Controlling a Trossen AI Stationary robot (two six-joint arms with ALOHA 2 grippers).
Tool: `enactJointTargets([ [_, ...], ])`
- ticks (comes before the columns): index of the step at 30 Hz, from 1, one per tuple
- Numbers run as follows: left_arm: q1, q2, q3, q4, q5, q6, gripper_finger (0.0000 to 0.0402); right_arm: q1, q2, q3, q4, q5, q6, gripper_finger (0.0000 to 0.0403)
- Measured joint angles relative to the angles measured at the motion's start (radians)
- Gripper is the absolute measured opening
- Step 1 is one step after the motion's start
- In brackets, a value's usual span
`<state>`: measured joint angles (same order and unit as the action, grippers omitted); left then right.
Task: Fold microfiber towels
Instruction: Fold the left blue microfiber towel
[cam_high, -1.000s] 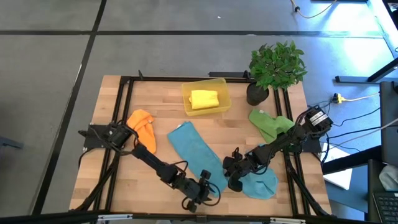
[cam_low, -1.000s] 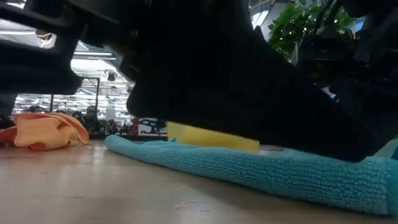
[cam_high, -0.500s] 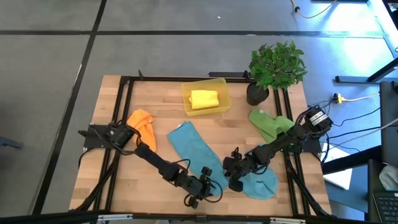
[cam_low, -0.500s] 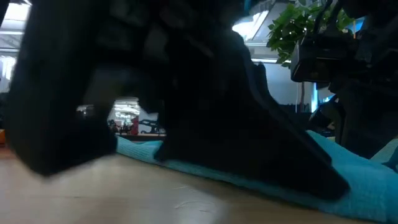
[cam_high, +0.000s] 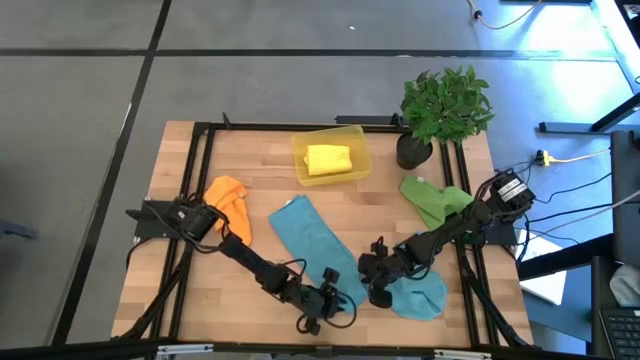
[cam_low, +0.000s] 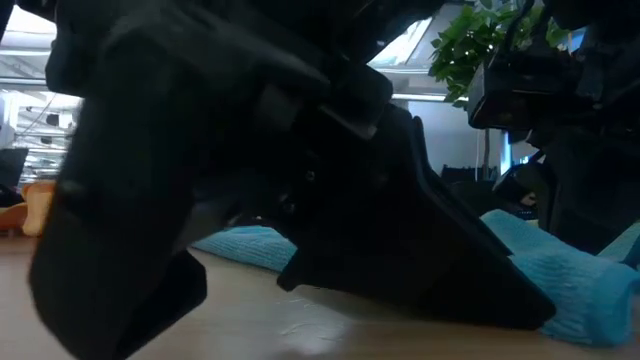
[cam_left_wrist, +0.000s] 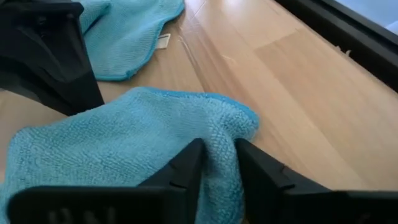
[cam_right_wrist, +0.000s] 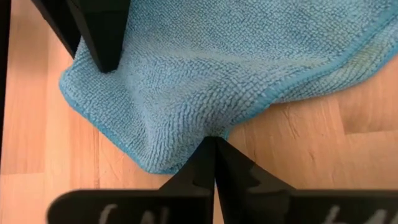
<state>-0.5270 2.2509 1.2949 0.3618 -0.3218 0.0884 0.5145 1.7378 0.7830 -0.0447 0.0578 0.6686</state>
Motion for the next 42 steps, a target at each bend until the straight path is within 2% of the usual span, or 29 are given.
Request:
enactJointTargets([
  [4, 0.001, 0.001, -0.001, 0.000, -0.006, -0.002, 0.0021, -0.009, 0.000, 0.000, -0.003, 0.000, -0.042, 0.0025],
  [6, 0.001, 0.002, -0.002, 0.011, -0.006, -0.031, 0.0007, -0.015, -0.006, 0.002, -0.023, -0.006, -0.069, 0.0032],
  [10, -0.005, -0.003, -0.003, 0.046, -0.010, -0.050, 0.0003, -0.028, -0.041, 0.038, -0.192, -0.022, -0.105, 0.0053],
  [13, -0.012, -0.004, -0.002, 0.047, -0.009, -0.081, 0.0002, -0.022, -0.078, 0.073, -0.283, 0.022, -0.182, 0.0075],
  [17, -0.018, -0.005, -0.002, 0.045, -0.009, -0.129, 0.0001, 0.015, -0.101, 0.093, -0.297, 0.046, -0.259, 0.0121],
  [20, -0.034, -0.007, -0.002, 0.053, -0.040, -0.107, 0.0000, 0.045, -0.103, 0.095, -0.293, 0.052, -0.283, 0.0163],
  [25, -0.074, -0.067, -0.043, 0.059, -0.072, -0.102, 0.0000, 0.124, -0.101, 0.073, -0.275, 0.161, -0.307, 0.0227],
  [30, -0.093, -0.152, -0.150, 0.117, -0.124, -0.130, 0.0000, 0.214, -0.101, 0.021, -0.084, 0.337, -0.408, 0.0261],
  [34, -0.098, -0.222, -0.255, 0.209, -0.156, -0.185, 0.0000, 0.272, -0.093, -0.034, 0.205, 0.444, -0.540, 0.0266],
  [36, -0.096, -0.239, -0.300, 0.254, -0.192, -0.211, 0.0000, 0.292, -0.075, -0.045, 0.296, 0.505, -0.582, 0.0266],
  [42, -0.072, -0.271, -0.374, 0.369, -0.280, -0.310, 0.0000, 0.290, 0.004, -0.049, 0.455, 0.672, -0.558, 0.0266],
])
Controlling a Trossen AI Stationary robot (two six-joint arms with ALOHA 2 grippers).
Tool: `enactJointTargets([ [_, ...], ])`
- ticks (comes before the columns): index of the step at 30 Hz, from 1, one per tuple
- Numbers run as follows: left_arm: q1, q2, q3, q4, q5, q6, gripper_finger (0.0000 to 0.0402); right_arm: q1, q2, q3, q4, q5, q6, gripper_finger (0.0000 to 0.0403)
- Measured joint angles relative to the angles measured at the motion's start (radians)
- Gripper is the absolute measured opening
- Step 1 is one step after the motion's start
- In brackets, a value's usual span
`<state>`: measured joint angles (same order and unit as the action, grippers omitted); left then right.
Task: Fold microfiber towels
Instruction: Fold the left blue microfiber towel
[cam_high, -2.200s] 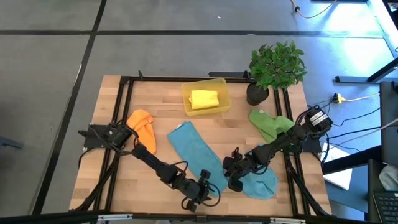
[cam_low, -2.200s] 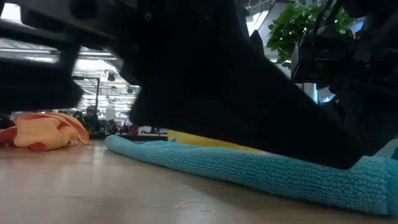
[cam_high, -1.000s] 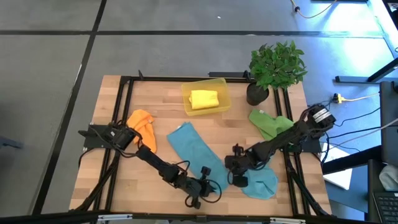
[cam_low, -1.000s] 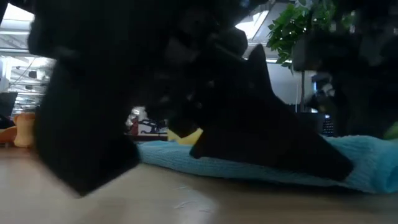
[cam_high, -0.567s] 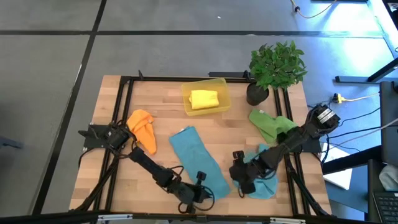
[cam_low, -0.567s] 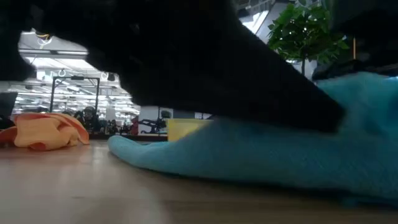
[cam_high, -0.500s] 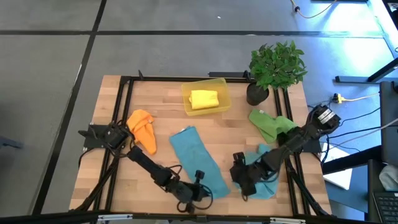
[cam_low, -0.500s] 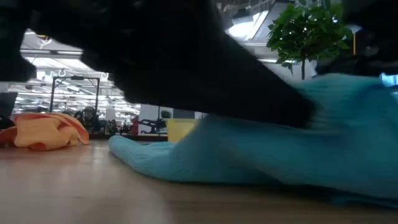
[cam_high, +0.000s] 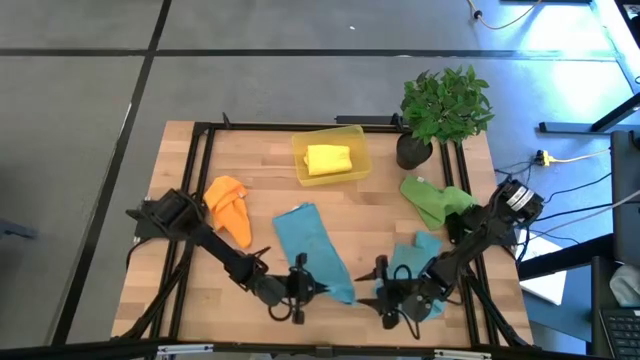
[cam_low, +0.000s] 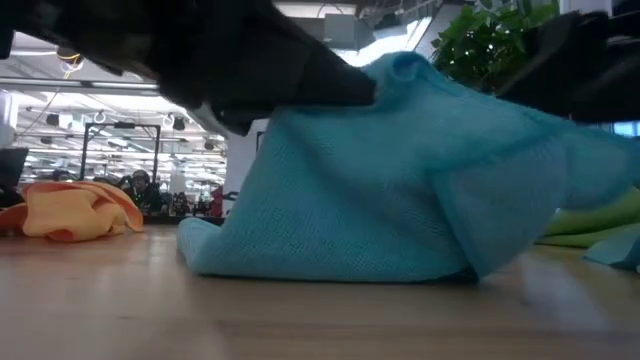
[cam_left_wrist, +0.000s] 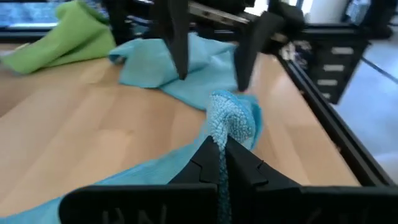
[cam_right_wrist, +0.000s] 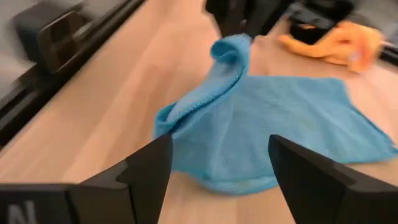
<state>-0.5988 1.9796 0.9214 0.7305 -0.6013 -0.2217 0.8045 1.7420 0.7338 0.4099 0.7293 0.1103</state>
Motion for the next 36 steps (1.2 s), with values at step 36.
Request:
enactJointTargets([
  [36, 0.094, -0.089, 0.009, 0.039, -0.021, 0.086, 0.0000, -0.120, 0.024, 0.263, -0.606, 0.081, 0.567, 0.0266],
])
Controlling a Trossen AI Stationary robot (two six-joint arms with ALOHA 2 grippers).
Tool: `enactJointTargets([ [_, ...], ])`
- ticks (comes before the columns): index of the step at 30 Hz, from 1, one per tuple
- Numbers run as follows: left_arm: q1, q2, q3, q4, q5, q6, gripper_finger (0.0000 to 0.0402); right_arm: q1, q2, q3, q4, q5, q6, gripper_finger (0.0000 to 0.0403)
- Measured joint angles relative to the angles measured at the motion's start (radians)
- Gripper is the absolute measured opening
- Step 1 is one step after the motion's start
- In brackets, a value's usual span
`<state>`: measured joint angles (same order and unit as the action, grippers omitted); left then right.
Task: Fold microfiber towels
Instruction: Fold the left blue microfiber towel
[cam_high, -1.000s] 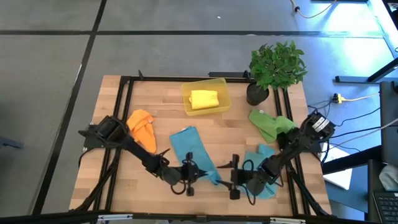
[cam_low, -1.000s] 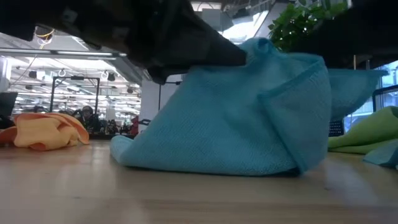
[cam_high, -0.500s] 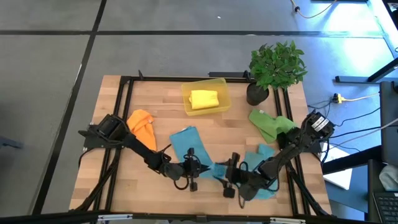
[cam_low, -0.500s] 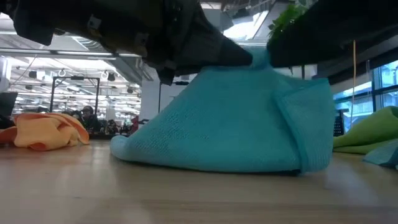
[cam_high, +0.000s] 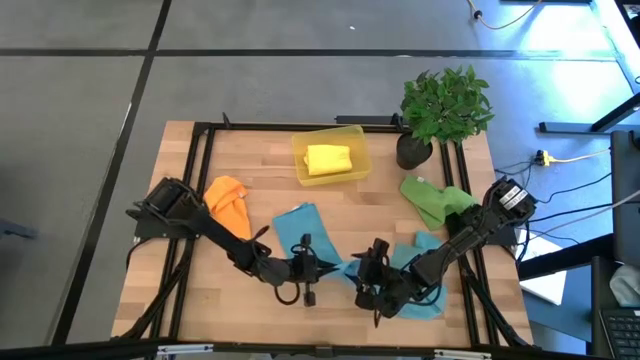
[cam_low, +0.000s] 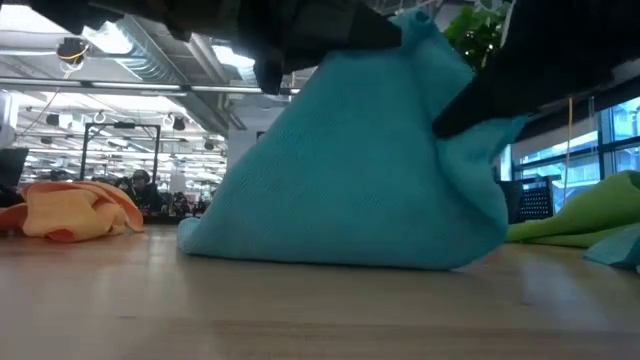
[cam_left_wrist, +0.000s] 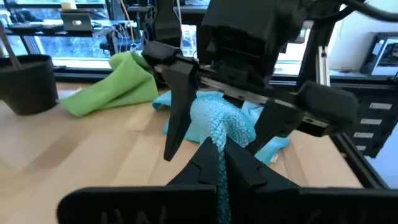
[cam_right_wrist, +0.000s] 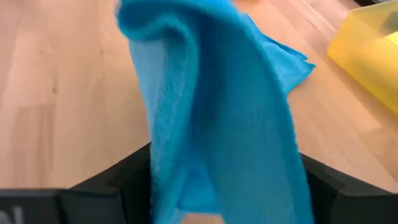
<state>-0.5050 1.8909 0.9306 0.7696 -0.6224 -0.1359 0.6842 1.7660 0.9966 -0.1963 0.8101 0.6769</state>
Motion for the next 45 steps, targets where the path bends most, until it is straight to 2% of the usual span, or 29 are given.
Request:
enactJointTargets([
  [11, -0.008, -0.011, 0.000, -0.108, -0.005, -0.028, 0.0000, 0.000, -0.092, 0.000, -0.145, -0.020, -0.005, 0.0255],
  [19, -0.032, -0.011, 0.000, -0.108, -0.006, -0.013, 0.0000, -0.004, -0.104, 0.001, -0.150, -0.141, -0.098, 0.0237],
  [24, -0.044, -0.011, 0.000, -0.123, 0.038, -0.012, 0.0000, -0.005, -0.104, 0.001, -0.150, -0.152, -0.187, 0.0234],
  [30, -0.061, -0.011, 0.000, -0.150, 0.040, -0.018, 0.0000, -0.005, -0.104, 0.001, -0.152, -0.161, -0.267, 0.0234],
  [45, -0.073, -0.011, 0.000, -0.158, 0.040, -0.012, 0.0000, -0.078, -0.099, -0.009, -0.152, -0.287, -0.369, 0.0234],
])
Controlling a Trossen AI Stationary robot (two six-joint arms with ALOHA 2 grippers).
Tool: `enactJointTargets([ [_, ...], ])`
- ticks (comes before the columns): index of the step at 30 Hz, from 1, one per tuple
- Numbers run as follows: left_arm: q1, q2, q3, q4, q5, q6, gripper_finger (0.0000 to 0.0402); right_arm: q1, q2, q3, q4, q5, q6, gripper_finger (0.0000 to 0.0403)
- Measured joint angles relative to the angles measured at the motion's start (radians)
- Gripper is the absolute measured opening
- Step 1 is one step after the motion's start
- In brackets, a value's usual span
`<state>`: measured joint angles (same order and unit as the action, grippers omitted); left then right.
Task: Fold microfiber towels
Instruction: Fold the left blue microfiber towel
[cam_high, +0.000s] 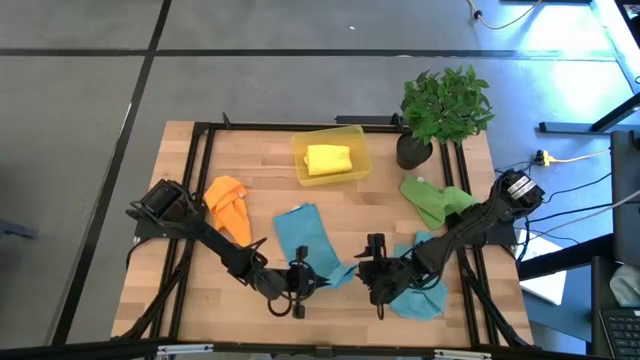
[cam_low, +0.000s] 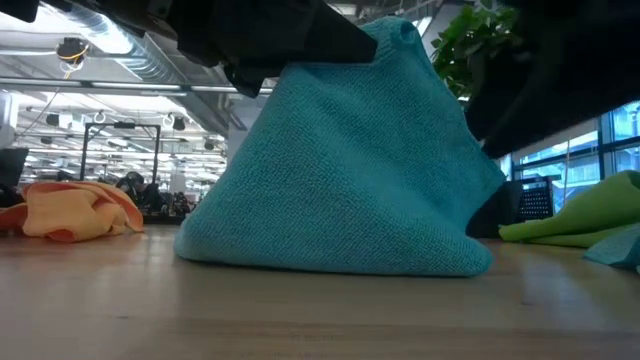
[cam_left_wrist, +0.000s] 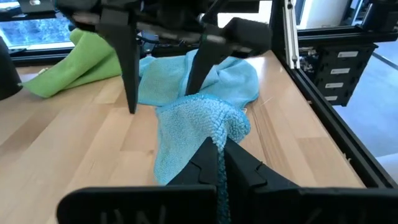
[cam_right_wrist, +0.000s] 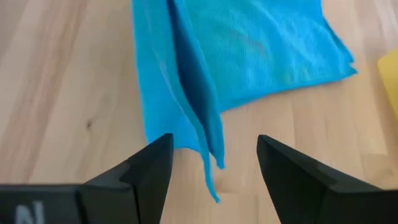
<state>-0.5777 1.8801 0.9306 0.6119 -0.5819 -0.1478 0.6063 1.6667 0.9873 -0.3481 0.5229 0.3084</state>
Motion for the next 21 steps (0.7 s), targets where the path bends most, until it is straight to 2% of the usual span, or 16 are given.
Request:
enactJointTargets([
  [7, 0.000, 0.000, 0.000, -0.017, 0.000, -0.001, 0.0000, -0.008, 0.027, -0.047, 0.055, -0.035, -0.039, 0.0234],
  [11, 0.000, 0.000, 0.000, -0.020, 0.000, -0.001, 0.0000, 0.002, 0.028, -0.059, 0.091, 0.018, -0.080, 0.0225],
  [16, 0.000, 0.000, 0.000, -0.021, 0.000, -0.002, 0.0000, 0.008, 0.028, -0.059, 0.108, 0.025, -0.111, 0.0186],
  [21, 0.000, 0.000, 0.000, -0.021, 0.000, -0.002, 0.0000, 0.007, 0.028, -0.059, 0.106, 0.025, -0.131, 0.0126],
])
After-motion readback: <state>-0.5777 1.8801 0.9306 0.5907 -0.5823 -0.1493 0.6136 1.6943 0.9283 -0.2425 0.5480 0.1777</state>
